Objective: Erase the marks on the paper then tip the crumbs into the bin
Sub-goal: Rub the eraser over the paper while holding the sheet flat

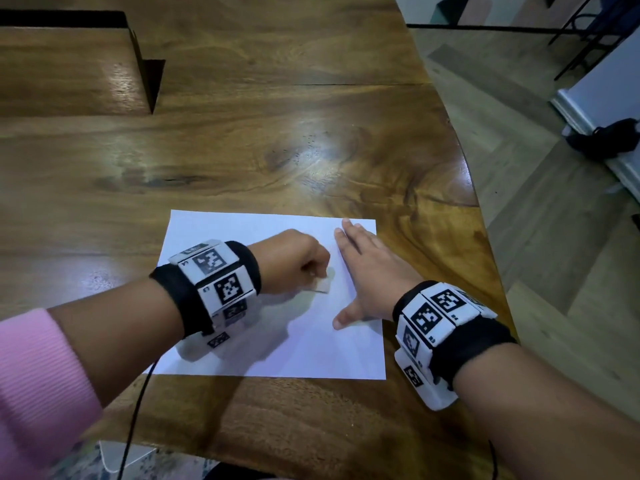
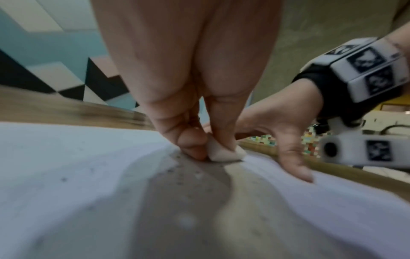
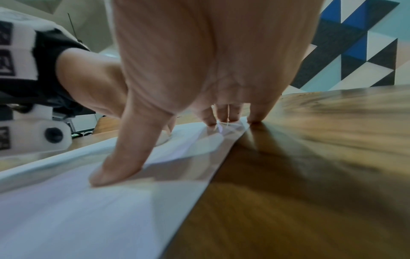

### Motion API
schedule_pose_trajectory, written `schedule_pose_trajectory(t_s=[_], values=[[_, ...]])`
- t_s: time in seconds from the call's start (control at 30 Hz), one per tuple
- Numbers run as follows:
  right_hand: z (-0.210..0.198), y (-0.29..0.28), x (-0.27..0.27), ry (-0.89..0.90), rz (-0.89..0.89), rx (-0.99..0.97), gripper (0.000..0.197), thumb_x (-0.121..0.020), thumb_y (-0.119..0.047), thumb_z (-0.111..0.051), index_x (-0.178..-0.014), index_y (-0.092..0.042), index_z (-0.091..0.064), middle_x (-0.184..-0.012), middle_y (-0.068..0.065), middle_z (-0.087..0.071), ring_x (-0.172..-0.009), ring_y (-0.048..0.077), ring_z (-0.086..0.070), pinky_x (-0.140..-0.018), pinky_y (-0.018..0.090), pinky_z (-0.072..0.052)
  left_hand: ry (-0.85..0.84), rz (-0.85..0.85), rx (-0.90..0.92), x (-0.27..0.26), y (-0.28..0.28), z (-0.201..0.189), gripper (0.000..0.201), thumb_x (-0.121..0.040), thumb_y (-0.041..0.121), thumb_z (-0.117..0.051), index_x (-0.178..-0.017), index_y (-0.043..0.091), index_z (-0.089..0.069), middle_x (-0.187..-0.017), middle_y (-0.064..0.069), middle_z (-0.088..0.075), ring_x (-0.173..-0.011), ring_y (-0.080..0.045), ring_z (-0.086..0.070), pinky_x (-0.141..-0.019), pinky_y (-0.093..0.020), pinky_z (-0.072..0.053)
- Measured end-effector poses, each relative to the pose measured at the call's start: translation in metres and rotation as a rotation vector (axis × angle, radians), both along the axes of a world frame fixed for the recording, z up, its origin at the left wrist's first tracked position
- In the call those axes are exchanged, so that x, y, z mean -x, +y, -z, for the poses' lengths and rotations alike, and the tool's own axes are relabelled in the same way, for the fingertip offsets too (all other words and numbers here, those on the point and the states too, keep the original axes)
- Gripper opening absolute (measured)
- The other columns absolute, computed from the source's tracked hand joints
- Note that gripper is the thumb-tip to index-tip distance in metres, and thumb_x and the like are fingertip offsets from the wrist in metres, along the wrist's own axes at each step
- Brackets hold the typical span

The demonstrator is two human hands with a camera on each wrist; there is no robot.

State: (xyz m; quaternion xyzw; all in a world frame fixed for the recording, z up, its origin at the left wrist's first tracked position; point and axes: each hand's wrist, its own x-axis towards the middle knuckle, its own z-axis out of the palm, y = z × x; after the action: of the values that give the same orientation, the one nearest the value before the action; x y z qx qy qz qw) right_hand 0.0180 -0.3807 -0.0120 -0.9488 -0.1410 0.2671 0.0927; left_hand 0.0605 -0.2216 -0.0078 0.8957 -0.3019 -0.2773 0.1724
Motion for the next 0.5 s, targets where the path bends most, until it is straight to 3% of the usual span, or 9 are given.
schedule_pose_trajectory(t_s=[0.13, 0.2, 0.33, 0.4, 0.5], values=[[-0.001, -0.001, 0.001, 0.005, -0.015, 0.02, 0.139, -0.057, -0.058, -0.08, -0.149, -0.013, 0.014, -0.156, 0.0, 0.024, -0.145, 0.016, 0.016, -0.115, 0.027, 0.002, -0.181, -0.305, 0.086, -0.011, -0.002, 0.003, 0.01, -0.08, 0.008, -0.06, -0.089, 0.006, -0.063, -0.092, -0.013, -0.059, -0.085, -0.028, -0.054, -0.075, -0.03, -0.043], [-0.001, -0.001, 0.001, 0.009, -0.019, 0.022, 0.141, -0.056, -0.057, -0.081, -0.149, -0.013, 0.015, -0.156, 0.0, 0.025, -0.145, 0.016, 0.017, -0.115, 0.026, 0.003, -0.166, -0.247, 0.069, -0.002, -0.002, 0.002, 0.005, -0.08, 0.01, -0.06, -0.084, 0.007, -0.061, -0.085, -0.008, -0.053, -0.081, -0.026, -0.051, -0.069, -0.026, -0.038], [-0.001, -0.001, 0.001, 0.006, -0.021, 0.022, 0.142, -0.055, -0.057, -0.082, -0.149, -0.013, 0.015, -0.157, 0.001, 0.024, -0.145, 0.016, 0.016, -0.115, 0.027, 0.002, 0.036, 0.068, -0.01, 0.024, 0.006, -0.003, 0.007, -0.079, 0.014, -0.061, -0.073, 0.014, -0.059, -0.074, 0.0, -0.053, -0.069, -0.018, -0.046, -0.054, -0.018, -0.03], [0.0, 0.0, 0.001, 0.007, -0.022, 0.028, 0.142, -0.055, -0.058, -0.081, -0.149, -0.013, 0.015, -0.157, 0.001, 0.024, -0.145, 0.016, 0.016, -0.115, 0.027, 0.002, -0.003, 0.02, 0.006, 0.015, 0.003, -0.002, 0.004, -0.079, 0.011, -0.06, -0.08, 0.012, -0.064, -0.077, -0.001, -0.055, -0.073, -0.019, -0.05, -0.057, -0.022, -0.027], [-0.001, -0.001, 0.001, 0.001, -0.024, 0.028, 0.142, -0.055, -0.059, -0.081, -0.149, -0.013, 0.014, -0.157, 0.001, 0.024, -0.145, 0.016, 0.016, -0.116, 0.028, 0.002, -0.137, -0.207, 0.068, -0.008, -0.011, 0.004, 0.012, -0.079, 0.008, -0.058, -0.09, 0.007, -0.063, -0.092, -0.012, -0.061, -0.083, -0.026, -0.053, -0.067, -0.023, -0.029]])
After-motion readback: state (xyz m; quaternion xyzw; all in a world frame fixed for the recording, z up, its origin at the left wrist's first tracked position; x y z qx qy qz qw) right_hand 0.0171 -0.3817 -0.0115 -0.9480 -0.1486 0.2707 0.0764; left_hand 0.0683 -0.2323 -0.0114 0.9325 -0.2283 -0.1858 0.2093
